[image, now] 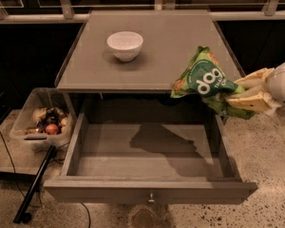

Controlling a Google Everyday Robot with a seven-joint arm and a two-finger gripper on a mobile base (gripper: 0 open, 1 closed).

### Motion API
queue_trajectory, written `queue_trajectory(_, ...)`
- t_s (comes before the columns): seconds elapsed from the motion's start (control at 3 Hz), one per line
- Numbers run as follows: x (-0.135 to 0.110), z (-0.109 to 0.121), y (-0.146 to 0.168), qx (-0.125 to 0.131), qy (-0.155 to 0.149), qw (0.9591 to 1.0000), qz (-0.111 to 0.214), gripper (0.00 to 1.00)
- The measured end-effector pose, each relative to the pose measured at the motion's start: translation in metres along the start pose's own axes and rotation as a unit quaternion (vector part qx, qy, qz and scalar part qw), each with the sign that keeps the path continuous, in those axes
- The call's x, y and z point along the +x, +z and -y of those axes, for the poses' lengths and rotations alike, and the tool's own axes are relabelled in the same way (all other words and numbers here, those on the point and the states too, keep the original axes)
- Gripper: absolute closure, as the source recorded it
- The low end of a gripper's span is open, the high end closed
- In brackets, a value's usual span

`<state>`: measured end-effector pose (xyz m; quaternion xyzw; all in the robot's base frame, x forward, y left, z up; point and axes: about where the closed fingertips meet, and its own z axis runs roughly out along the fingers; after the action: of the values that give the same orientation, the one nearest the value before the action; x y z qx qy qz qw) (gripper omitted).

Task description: Place green rice chip bag into top drawer

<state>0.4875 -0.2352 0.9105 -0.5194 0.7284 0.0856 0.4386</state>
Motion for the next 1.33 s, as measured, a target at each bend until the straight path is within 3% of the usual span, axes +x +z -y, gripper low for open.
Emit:
queue_trajectory(0.67,0.026,-0.041,0.063,-0.051,0.031,0.9977,-0.032,1.00)
queue_trajectory(1.33,0.046,-0.070,0.115,-0.077,0.033,0.9946,-0.062,1.00)
